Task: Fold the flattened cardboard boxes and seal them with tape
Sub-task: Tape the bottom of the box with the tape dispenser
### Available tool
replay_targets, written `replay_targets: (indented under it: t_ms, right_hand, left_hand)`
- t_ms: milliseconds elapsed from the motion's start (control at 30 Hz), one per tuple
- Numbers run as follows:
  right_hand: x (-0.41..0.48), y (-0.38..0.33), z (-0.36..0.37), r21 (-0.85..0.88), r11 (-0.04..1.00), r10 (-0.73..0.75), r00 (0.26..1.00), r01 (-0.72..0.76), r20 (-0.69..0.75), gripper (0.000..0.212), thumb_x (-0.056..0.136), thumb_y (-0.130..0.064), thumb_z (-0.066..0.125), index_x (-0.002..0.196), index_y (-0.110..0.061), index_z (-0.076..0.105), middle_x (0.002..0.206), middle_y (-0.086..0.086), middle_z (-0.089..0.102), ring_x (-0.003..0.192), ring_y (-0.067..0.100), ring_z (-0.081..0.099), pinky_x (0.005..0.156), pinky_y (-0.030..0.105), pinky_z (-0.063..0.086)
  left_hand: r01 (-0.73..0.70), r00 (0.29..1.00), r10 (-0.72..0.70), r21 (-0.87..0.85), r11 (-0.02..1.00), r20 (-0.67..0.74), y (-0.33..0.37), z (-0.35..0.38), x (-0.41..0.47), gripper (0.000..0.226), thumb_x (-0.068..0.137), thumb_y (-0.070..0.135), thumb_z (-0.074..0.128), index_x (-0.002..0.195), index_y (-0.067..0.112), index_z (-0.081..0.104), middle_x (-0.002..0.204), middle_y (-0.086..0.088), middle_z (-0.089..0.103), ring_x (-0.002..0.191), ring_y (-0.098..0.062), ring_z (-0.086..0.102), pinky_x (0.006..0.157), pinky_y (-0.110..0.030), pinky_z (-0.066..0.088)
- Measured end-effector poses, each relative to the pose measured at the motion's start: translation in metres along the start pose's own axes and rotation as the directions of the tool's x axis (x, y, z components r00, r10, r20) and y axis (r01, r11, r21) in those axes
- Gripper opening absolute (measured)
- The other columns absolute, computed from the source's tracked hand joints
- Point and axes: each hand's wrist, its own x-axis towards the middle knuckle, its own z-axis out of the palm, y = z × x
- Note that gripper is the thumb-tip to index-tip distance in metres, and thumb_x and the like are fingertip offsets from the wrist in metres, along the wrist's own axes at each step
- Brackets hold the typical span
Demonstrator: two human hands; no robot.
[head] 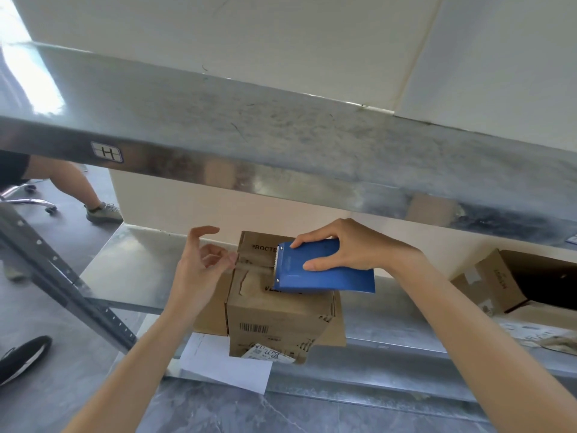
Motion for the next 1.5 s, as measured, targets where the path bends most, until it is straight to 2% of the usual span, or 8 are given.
replay_targets:
  t_ms: [167, 467, 667, 800, 933, 1100, 1367, 1500]
  right_hand:
    - [0.003, 0.000, -0.002, -0.001, 1.000, 0.003, 1.000, -0.003, 0.020, 0.035, 0.082, -0.054, 0.074, 0.114, -0.061, 0.062, 0.111, -0.048, 0.055, 0.099, -0.014, 0.058, 0.081, 0.016, 0.049]
    - [0.003, 0.001, -0.003, 0.002, 1.000, 0.015, 0.999, -0.015, 0.036, 0.034, 0.083, -0.054, 0.074, 0.114, -0.062, 0.062, 0.112, -0.047, 0.055, 0.099, -0.013, 0.058, 0.082, 0.016, 0.049]
    - [0.001, 0.002, -0.002, 0.002, 1.000, 0.019, 0.999, -0.019, 0.035, 0.035, 0.083, -0.054, 0.074, 0.115, -0.062, 0.061, 0.114, -0.046, 0.055, 0.100, -0.011, 0.059, 0.086, 0.020, 0.052]
    - [0.001, 0.002, -0.001, -0.006, 1.000, 0.018, 0.999, -0.017, 0.027, 0.035, 0.082, -0.054, 0.074, 0.114, -0.063, 0.061, 0.115, -0.045, 0.056, 0.101, -0.010, 0.059, 0.088, 0.022, 0.053]
    - [0.001, 0.003, -0.001, -0.002, 1.000, 0.025, 1.000, -0.025, 0.020, 0.034, 0.082, -0.054, 0.075, 0.112, -0.063, 0.062, 0.117, -0.042, 0.058, 0.102, -0.008, 0.060, 0.090, 0.025, 0.053]
    - [0.004, 0.002, -0.002, 0.000, 1.000, 0.022, 1.000, -0.022, 0.020, 0.034, 0.082, -0.053, 0.075, 0.112, -0.062, 0.063, 0.114, -0.046, 0.056, 0.101, -0.013, 0.058, 0.082, 0.016, 0.047]
    - [0.003, 0.007, -0.001, -0.001, 1.000, 0.021, 1.000, -0.021, 0.013, 0.036, 0.080, -0.056, 0.075, 0.113, -0.064, 0.062, 0.117, -0.044, 0.056, 0.103, -0.010, 0.059, 0.089, 0.023, 0.053]
    - [0.004, 0.005, -0.001, -0.009, 1.000, 0.011, 1.000, -0.011, 0.023, 0.036, 0.080, -0.057, 0.074, 0.113, -0.064, 0.061, 0.118, -0.046, 0.054, 0.104, -0.012, 0.058, 0.091, 0.024, 0.052]
  left_hand:
    - [0.105, 0.993, -0.113, -0.139, 0.985, -0.047, -0.002, 0.002, 0.007, 0.047, 0.087, 0.001, 0.072, 0.118, 0.026, 0.047, 0.070, -0.001, 0.071, 0.067, -0.012, 0.070, 0.060, -0.013, 0.049]
    - [0.170, 0.981, -0.181, -0.136, 0.976, -0.073, -0.006, 0.005, 0.008, 0.046, 0.088, 0.001, 0.071, 0.122, 0.020, 0.047, 0.081, -0.009, 0.067, 0.065, -0.008, 0.068, 0.056, -0.012, 0.047]
    - [0.173, 0.982, -0.178, -0.077, 0.982, -0.066, -0.015, 0.003, 0.007, 0.043, 0.089, 0.005, 0.072, 0.109, 0.036, 0.050, 0.073, 0.005, 0.068, 0.070, -0.008, 0.071, 0.079, -0.029, 0.049]
    - [0.169, 0.980, -0.172, -0.043, 0.985, -0.100, -0.020, 0.008, 0.006, 0.042, 0.091, 0.005, 0.069, 0.104, 0.040, 0.050, 0.074, 0.008, 0.071, 0.073, -0.008, 0.071, 0.071, -0.024, 0.047]
    - [0.137, 0.978, -0.132, 0.019, 0.990, -0.163, -0.023, 0.018, 0.000, 0.033, 0.093, 0.008, 0.064, 0.101, 0.037, 0.051, 0.084, 0.002, 0.069, 0.065, -0.006, 0.065, 0.051, -0.014, 0.043]
    - [0.100, 0.974, -0.085, 0.063, 0.993, -0.211, -0.025, 0.018, -0.001, 0.027, 0.088, 0.018, 0.074, 0.103, 0.026, 0.053, 0.093, 0.006, 0.068, 0.083, -0.008, 0.066, 0.067, -0.024, 0.052]
    - [0.098, 0.967, -0.066, 0.121, 0.988, -0.245, -0.048, 0.022, -0.002, 0.027, 0.084, 0.020, 0.079, 0.090, 0.029, 0.054, 0.082, 0.006, 0.067, 0.065, -0.008, 0.064, 0.058, -0.022, 0.052]
    - [0.120, 0.976, -0.076, 0.215, 0.969, -0.203, -0.051, 0.013, -0.007, 0.026, 0.082, 0.014, 0.080, 0.093, 0.022, 0.057, 0.081, 0.005, 0.066, 0.066, -0.014, 0.063, 0.063, -0.034, 0.054]
